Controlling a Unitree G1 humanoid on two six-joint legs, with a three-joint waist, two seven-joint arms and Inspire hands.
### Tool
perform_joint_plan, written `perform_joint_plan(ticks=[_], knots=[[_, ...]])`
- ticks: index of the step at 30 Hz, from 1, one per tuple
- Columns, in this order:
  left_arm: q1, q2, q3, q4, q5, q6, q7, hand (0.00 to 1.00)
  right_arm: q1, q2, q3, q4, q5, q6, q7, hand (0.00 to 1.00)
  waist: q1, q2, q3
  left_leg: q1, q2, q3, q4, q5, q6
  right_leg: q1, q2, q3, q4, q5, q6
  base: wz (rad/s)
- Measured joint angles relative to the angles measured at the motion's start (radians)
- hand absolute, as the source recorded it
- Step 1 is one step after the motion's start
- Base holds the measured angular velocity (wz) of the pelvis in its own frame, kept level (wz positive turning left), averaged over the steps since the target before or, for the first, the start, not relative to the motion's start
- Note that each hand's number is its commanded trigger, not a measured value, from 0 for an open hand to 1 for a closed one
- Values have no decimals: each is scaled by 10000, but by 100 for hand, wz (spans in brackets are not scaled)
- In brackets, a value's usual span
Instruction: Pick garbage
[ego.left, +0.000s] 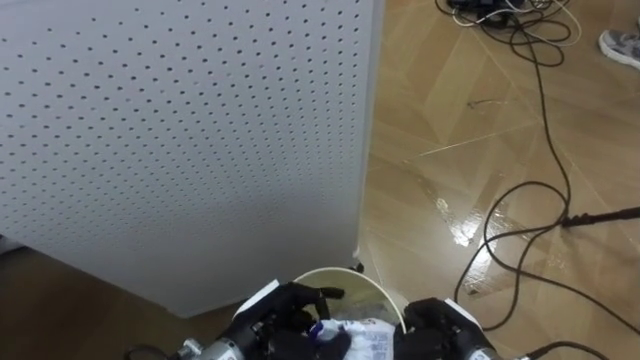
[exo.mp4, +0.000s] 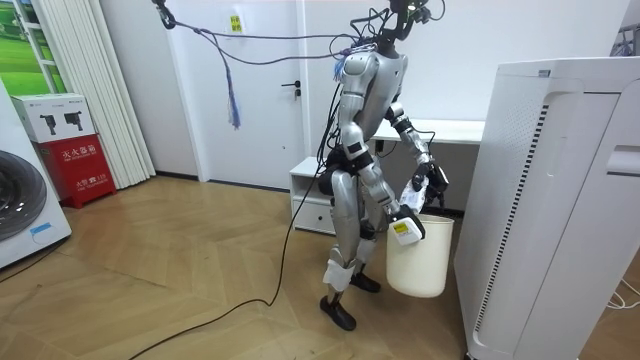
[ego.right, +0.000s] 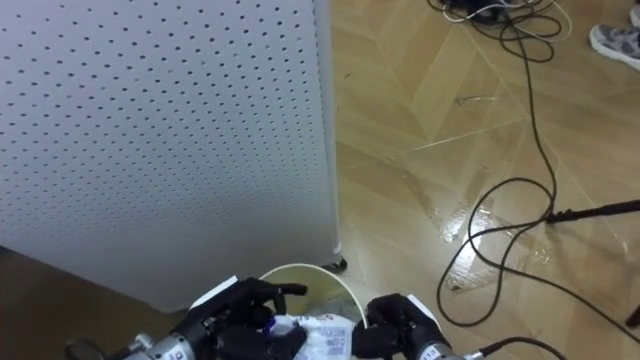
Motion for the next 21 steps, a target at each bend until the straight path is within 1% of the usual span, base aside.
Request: perform_joint_plan(ticks=[5, 6, 8, 12, 15, 19, 21], knots=[[40, 26, 13, 76, 55, 0, 14, 0, 5, 31, -2, 184, 0, -1, -17, 100, -11, -2, 1, 3, -5, -11, 2, 0, 1, 6, -8, -12, -1, 0, 0, 0], [53, 59, 13, 78, 240, -1, 13, 0, 32, 17, -2, 184, 2, -1, -13, 100, -14, -2, 1, -2, -5, -26, 9, 0, 1, 9, -12, -35, -2, 0, 0, 0], [92, 171, 12, 77, 450, -3, 16, 0, 35, -40, -3, 184, 20, -3, 9, 100, -12, -1, 0, -13, -4, -42, 25, -1, 0, 10, -7, -40, -6, 0, -1, 0], [288, 533, 0, 81, 682, -6, 184, 0, 63, -261, -4, 223, 126, -21, 21, 100, -65, 11, -4, 1, -10, -150, 97, -3, -1, 120, -9, -127, -20, 2, -4, 6], [415, 579, -8, 127, 759, -9, 262, 0, 178, -465, -31, 253, 407, -37, 22, 100, -99, 10, -5, 154, -30, -262, 127, -3, -1, 350, -27, -254, -39, 2, -4, 13], [635, 578, -5, 168, 778, -10, 168, 0, 404, -515, -103, 248, 423, -144, 36, 100, -96, 27, -18, 503, -28, -261, 83, -1, -4, 725, -13, -269, -130, 0, -5, 0], [784, 565, -5, 167, 827, -19, 117, 0, 566, -601, -117, 238, 422, -163, 125, 100, -94, 60, -71, 675, -33, -260, 10, 9, -14, 918, -5, -279, -255, 2, -4, 0]])
